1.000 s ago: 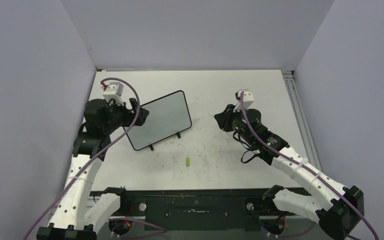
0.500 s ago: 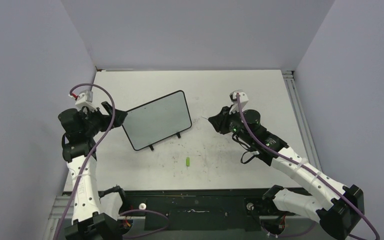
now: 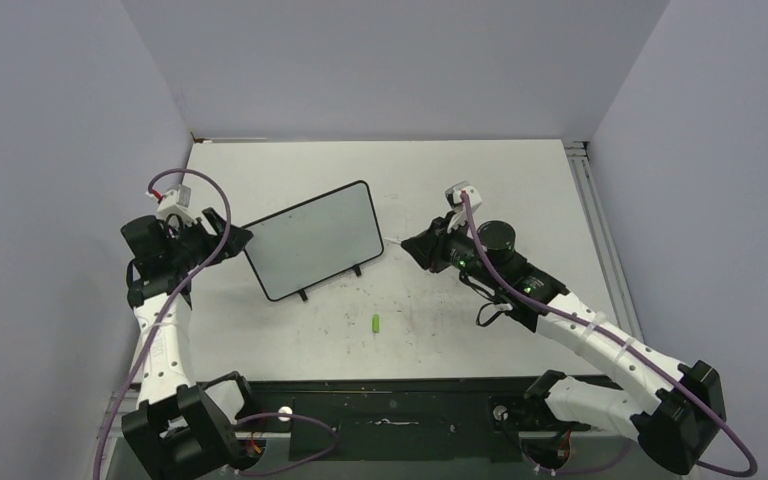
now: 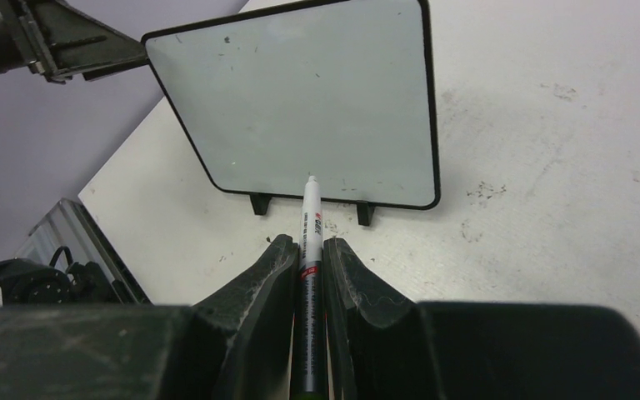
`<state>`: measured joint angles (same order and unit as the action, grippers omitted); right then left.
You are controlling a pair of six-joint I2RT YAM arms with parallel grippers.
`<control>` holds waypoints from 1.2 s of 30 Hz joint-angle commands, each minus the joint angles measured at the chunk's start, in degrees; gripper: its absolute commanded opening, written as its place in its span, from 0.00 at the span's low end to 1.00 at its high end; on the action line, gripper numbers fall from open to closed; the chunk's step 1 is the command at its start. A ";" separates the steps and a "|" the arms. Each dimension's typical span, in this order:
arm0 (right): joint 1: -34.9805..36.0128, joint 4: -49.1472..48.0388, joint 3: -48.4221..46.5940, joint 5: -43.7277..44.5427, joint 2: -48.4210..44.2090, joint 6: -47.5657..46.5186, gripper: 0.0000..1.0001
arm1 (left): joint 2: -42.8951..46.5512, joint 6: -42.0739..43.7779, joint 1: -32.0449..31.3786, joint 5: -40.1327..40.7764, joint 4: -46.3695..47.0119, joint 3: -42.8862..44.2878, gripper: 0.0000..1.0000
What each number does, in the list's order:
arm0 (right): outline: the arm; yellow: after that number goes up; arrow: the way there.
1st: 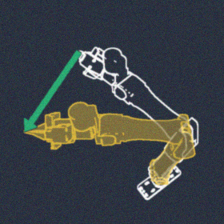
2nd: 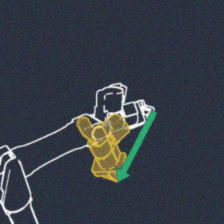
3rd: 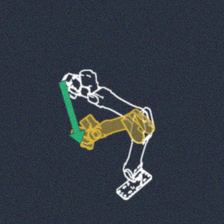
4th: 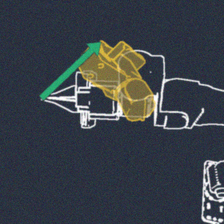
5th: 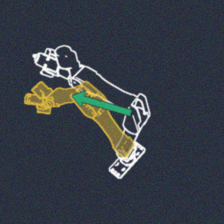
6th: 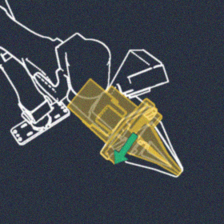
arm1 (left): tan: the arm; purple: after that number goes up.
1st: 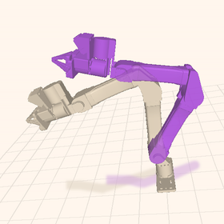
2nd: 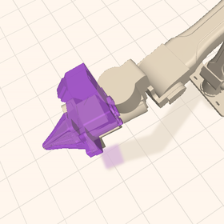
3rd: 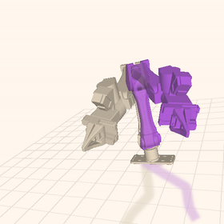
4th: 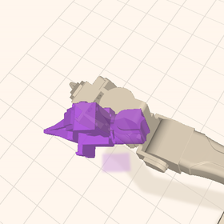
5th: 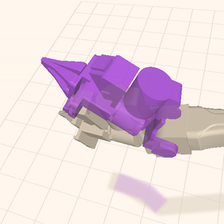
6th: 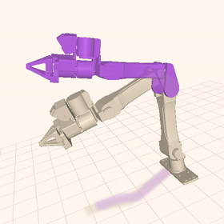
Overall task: Write a sentence on the whiteboard
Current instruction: Adjust the whiteboard at the center of the board.
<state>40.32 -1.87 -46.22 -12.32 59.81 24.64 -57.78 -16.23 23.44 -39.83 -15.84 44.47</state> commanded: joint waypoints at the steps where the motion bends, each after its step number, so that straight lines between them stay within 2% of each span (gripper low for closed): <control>1: 1.69 -5.49 0.08 -3.48 1.16 -1.52 0.06 | -2.41 2.88 0.49 -2.18 2.74 2.05 0.59; 10: 3.32 -5.96 -0.01 -3.57 1.56 -2.57 0.06 | -3.64 2.58 -0.06 -4.91 4.02 1.15 0.36; 15: 3.93 -5.96 -0.23 -3.59 1.80 -2.81 0.06 | -2.77 3.65 -1.87 -2.22 1.63 0.66 0.26; 19: 4.25 -5.95 -0.37 -3.50 1.88 -2.95 0.07 | -1.56 4.80 -4.09 1.02 -0.92 0.22 0.22; 24: 4.72 -6.17 -0.37 -3.42 2.04 -2.95 0.07 | 1.02 5.48 -6.28 4.34 -2.36 -1.05 0.12; 30: 5.15 -6.23 -0.45 -3.34 2.07 -3.12 0.07 | 1.15 5.93 -8.00 4.84 -3.03 -1.52 0.08; 36: 5.36 -6.06 -0.12 -2.87 1.85 -3.24 0.08 | 1.44 6.68 -12.30 4.85 -3.78 -2.10 0.05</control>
<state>45.10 -4.27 -46.13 -15.46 61.67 22.41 -56.80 -10.81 14.17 -35.66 -18.52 42.98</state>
